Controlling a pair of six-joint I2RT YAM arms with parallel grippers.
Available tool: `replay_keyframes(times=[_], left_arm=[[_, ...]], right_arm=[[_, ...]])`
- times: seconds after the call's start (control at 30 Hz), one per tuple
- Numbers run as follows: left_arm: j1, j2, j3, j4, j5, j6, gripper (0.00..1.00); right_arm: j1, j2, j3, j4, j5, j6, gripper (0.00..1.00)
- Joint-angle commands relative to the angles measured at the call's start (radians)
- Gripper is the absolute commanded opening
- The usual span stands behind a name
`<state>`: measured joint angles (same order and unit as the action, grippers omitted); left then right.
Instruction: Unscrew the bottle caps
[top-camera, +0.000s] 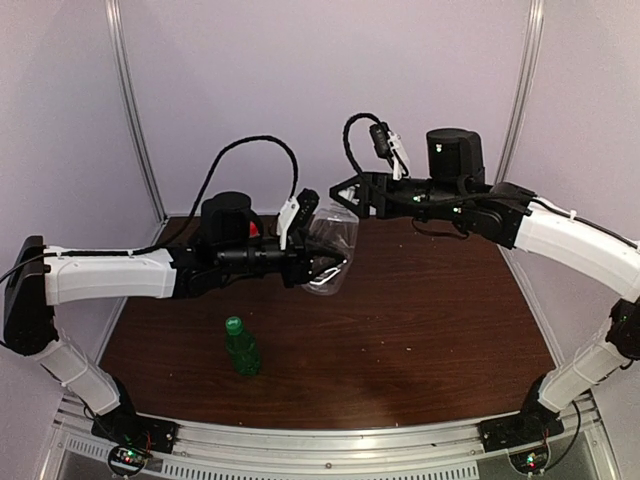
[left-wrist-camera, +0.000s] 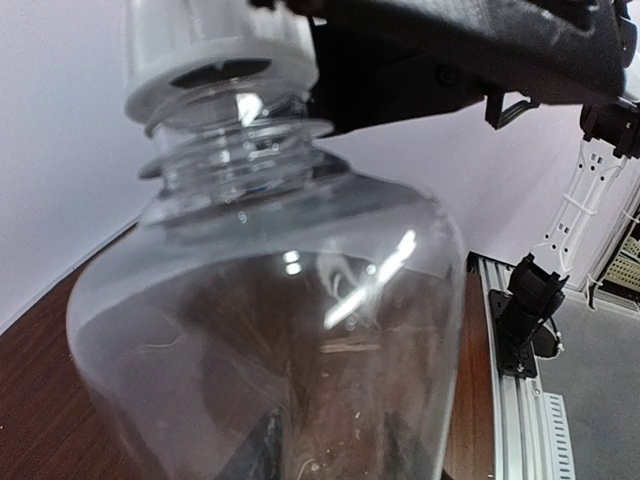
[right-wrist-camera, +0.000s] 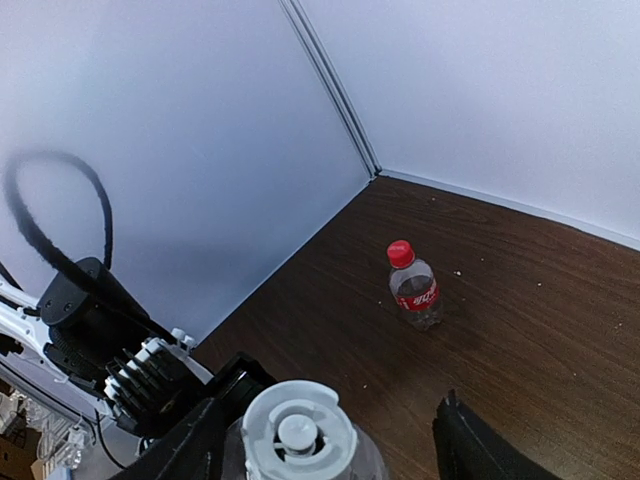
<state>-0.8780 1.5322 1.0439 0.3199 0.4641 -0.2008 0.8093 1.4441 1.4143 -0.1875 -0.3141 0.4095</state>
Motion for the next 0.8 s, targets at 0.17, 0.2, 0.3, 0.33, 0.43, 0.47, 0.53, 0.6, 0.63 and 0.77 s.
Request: replay_keyframes(times=[0.17, 0.2, 0.3, 0.33, 0.43, 0.47, 0.53, 0.6, 0.63, 0.77], left_arm=[[0.002, 0.010, 0.039, 0.021, -0.035, 0.002, 0.35], [0.002, 0.010, 0.038, 0.021, -0.037, 0.003, 0.35], [0.002, 0.007, 0.035, 0.022, -0.037, 0.005, 0.35], [0.002, 0.005, 0.032, 0.023, -0.031, 0.009, 0.35], [0.002, -0.009, 0.015, 0.050, 0.033, 0.021, 0.35], [0.002, -0.016, 0.005, 0.076, 0.080, 0.027, 0.35], [0.004, -0.029, -0.011, 0.122, 0.218, 0.030, 0.35], [0.004, -0.034, -0.021, 0.174, 0.366, 0.009, 0.35], [0.004, -0.034, -0.023, 0.203, 0.426, -0.007, 0.35], [0.004, -0.024, -0.015, 0.254, 0.604, -0.058, 0.35]], right_arm=[[0.017, 0.031, 0.048, 0.026, 0.023, 0.002, 0.49], [0.017, 0.032, 0.048, 0.030, 0.018, 0.000, 0.45], [0.017, 0.028, 0.041, 0.045, -0.002, -0.013, 0.32], [0.018, 0.024, 0.035, 0.052, -0.010, -0.024, 0.28], [0.011, -0.001, 0.005, 0.084, -0.063, -0.088, 0.19], [0.005, -0.009, -0.007, 0.098, -0.112, -0.118, 0.17], [-0.019, -0.031, -0.040, 0.141, -0.238, -0.181, 0.14], [-0.043, -0.054, -0.081, 0.183, -0.385, -0.251, 0.14], [-0.053, -0.062, -0.091, 0.185, -0.459, -0.291, 0.14], [-0.093, -0.067, -0.102, 0.185, -0.724, -0.376, 0.16]])
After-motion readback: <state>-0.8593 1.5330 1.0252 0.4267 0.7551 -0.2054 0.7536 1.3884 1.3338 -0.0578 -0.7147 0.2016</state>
